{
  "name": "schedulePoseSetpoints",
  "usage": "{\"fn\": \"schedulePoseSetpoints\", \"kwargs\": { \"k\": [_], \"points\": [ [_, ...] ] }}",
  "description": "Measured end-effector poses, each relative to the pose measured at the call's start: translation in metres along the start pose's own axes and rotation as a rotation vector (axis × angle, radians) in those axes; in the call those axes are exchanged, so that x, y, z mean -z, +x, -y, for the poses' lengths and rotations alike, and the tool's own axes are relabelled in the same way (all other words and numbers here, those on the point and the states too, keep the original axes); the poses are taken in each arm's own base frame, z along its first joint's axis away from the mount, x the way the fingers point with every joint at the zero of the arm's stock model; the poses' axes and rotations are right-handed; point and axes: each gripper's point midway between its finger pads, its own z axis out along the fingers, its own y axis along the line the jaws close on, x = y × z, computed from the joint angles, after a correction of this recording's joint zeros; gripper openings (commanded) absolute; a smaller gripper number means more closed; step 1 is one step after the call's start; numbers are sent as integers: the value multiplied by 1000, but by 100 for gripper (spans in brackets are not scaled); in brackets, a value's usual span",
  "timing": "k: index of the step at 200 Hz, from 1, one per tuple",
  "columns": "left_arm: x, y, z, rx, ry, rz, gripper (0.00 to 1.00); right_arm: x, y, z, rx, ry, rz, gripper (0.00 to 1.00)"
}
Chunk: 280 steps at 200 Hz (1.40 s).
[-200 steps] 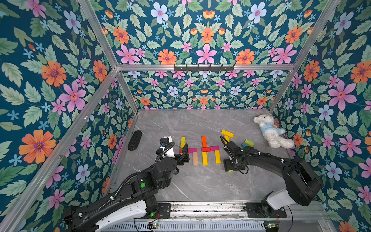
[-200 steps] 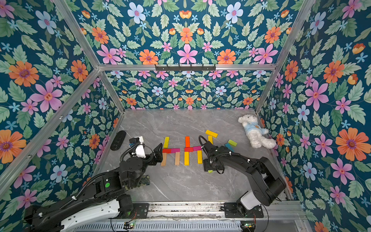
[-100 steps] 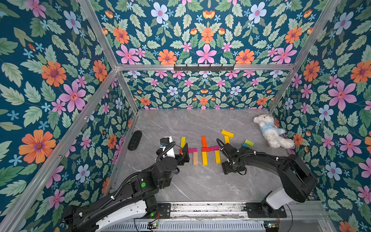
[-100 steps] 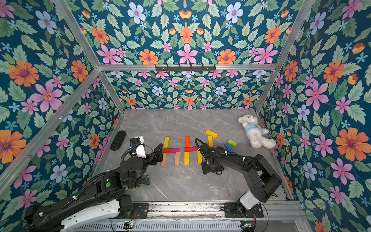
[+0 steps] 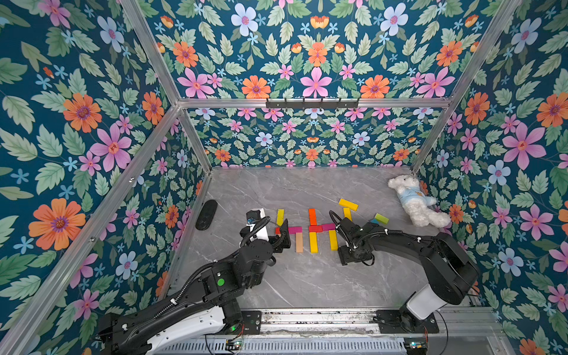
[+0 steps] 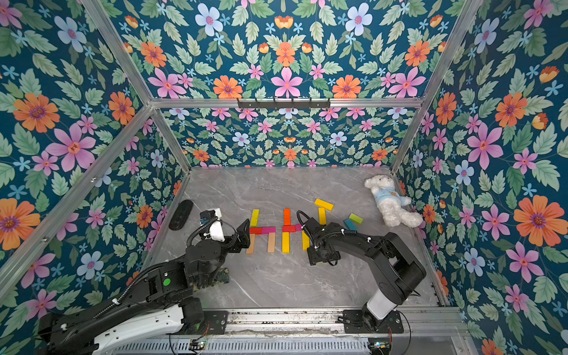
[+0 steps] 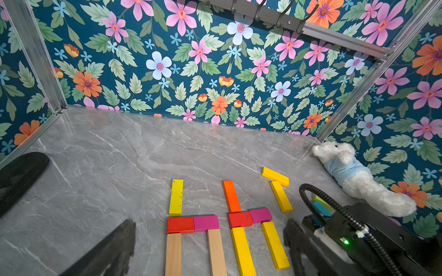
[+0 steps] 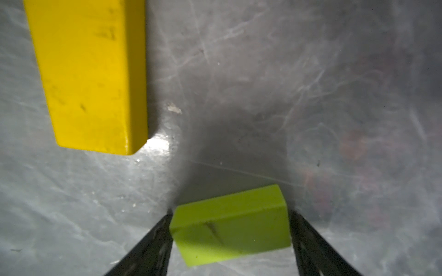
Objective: Assemble the letter h with building blocks
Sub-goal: Pick up the building block from the center of the board, then assemble the building block at the center of the board.
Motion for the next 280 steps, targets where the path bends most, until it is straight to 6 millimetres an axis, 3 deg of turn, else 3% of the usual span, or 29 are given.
{"fn": "schedulePoseSetpoints", "kwargs": {
  "k": [36, 61, 117, 192, 280],
  "points": [
    [0, 0, 1, -1, -1, -1, 99, 2, -7, -2, -3, 0, 21, 60],
    [-1, 0, 1, -2, -1, -2, 99, 12, -26, 3, -30, 7, 74, 60],
    [0, 0, 1, 3, 3, -2, 99, 37, -78, 40, -197, 4, 177, 61],
    [1, -5, 2, 9, 3, 4, 99, -7, -105, 47, -203, 35, 96, 61],
    [1, -1, -2, -13, -11, -9, 99, -11, -121, 53, -227, 32, 118, 62]
  ]
}}
